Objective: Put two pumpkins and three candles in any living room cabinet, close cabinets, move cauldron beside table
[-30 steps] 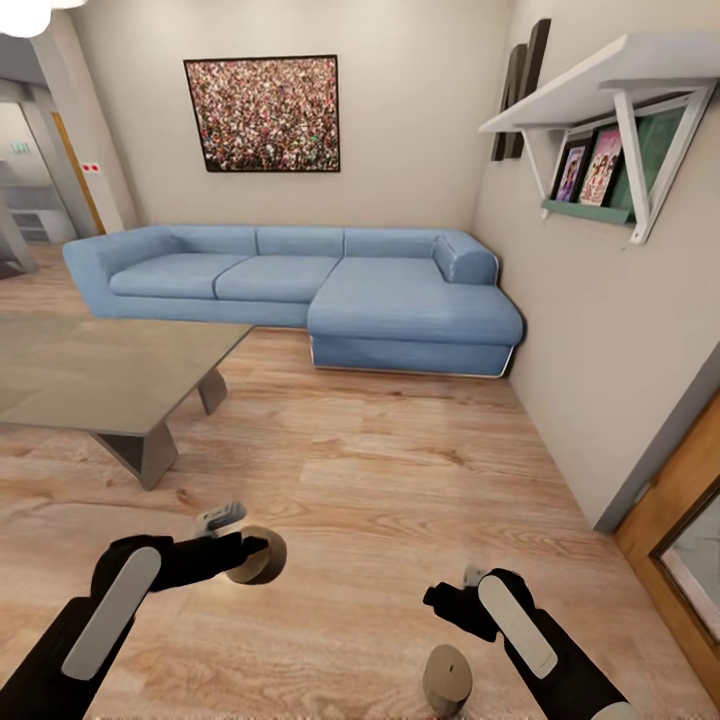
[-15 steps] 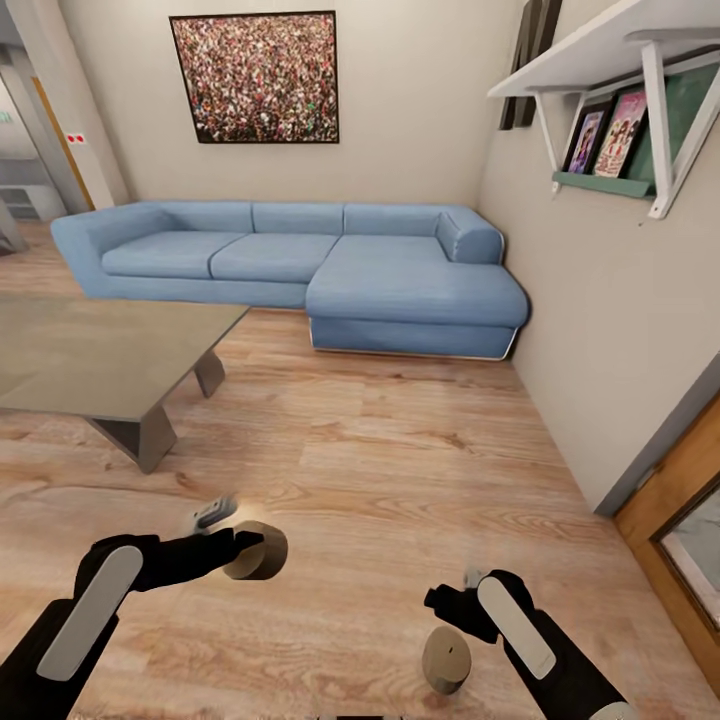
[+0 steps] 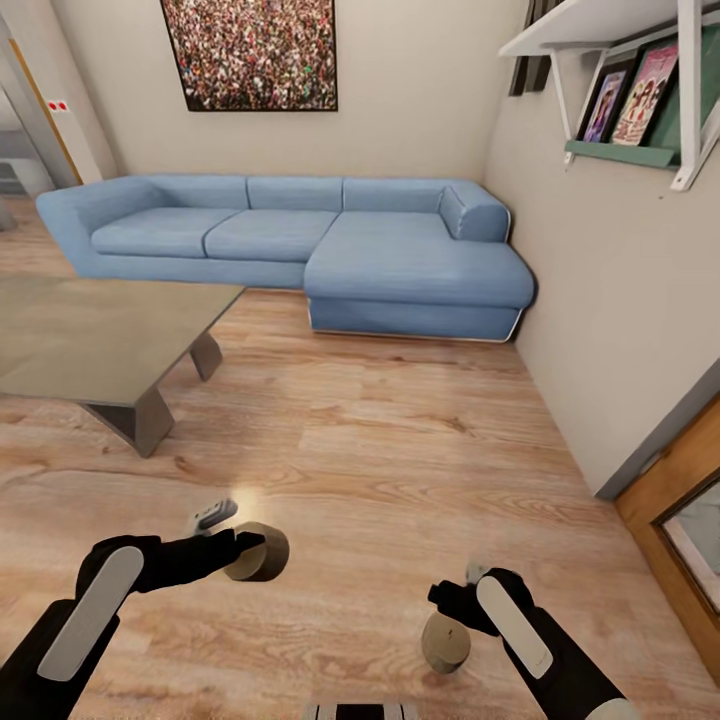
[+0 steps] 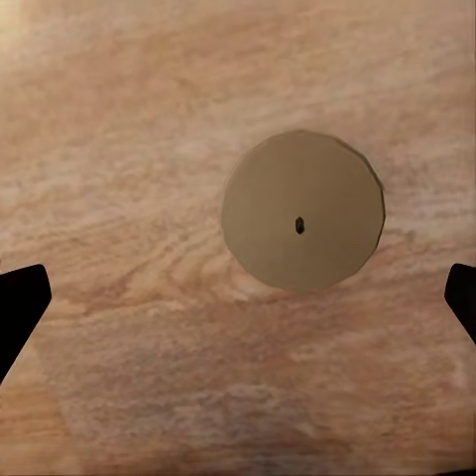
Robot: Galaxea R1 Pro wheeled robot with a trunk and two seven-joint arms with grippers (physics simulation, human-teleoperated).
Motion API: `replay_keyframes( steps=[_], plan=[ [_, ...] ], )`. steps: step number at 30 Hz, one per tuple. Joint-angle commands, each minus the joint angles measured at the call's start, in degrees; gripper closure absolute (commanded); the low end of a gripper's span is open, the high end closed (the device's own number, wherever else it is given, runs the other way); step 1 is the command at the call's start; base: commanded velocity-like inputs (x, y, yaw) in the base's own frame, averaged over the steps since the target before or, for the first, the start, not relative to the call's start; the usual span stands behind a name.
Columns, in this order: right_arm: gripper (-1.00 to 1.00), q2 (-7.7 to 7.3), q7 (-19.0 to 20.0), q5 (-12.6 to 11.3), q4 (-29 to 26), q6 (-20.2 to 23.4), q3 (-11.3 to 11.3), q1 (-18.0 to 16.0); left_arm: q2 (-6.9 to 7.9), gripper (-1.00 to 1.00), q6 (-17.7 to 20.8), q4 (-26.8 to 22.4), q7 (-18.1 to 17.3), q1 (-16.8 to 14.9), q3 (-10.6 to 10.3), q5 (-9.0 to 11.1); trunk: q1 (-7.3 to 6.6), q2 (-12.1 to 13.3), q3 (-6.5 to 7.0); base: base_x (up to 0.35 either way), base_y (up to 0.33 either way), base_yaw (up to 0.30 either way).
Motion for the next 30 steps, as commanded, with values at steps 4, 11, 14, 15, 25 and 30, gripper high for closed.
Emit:
replay_keyframes(
  steps=[4, 11, 14, 15, 25, 30],
  plan=[
    [-1.0, -0.06, 0.3, -0.5, -0.1, -0.1, 0.2, -0.1, -0.16, 1.0, 0.0, 0.0, 0.7, 0.0, -0.1, 0.6, 0.09, -0.1, -0.94, 0.0, 0.0, 0.0],
    [-1.0, -0.06, 0.5, -0.5, -0.1, -0.2, 0.2, -0.1, -0.27, 1.0, 0.0, 0.0, 0.7, 0.0, -0.3, 0.6, 0.27, -0.2, -2.49, 0.0, 0.0, 0.0],
    [-1.0, -0.06, 0.5, -0.5, -0.1, -0.3, 0.2, -0.1, -0.28, 1.0, 0.0, 0.0, 0.7, 0.0, -0.3, 0.6, 0.35, -0.2, -3.16, 0.0, 0.0, 0.0],
    [-1.0, -0.06, 0.5, -0.5, -0.1, -0.3, 0.2, -0.1, -0.28, 1.0, 0.0, 0.0, 0.7, 0.0, -0.3, 0.6, 0.37, -0.2, -3.38, 0.0, 0.0, 0.0],
    [-1.0, -0.06, 2.1, -0.4, 2.2, -2.0, 0.2, -0.1, -0.36, 1.0, 0.0, 0.0, 0.6, 0.0, -0.3, 0.6, 0.63, -0.4, -5.59, 0.0, 0.0, 0.0],
    [-1.0, -0.14, 4.6, 0.1, 2.9, -2.6, 0.2, -0.1, -0.37, 1.0, 0.0, 0.0, 0.6, 0.0, -0.3, 0.6, 0.76, -0.4, -6.7, 0.0, 0.0, 0.0]
  ],
)
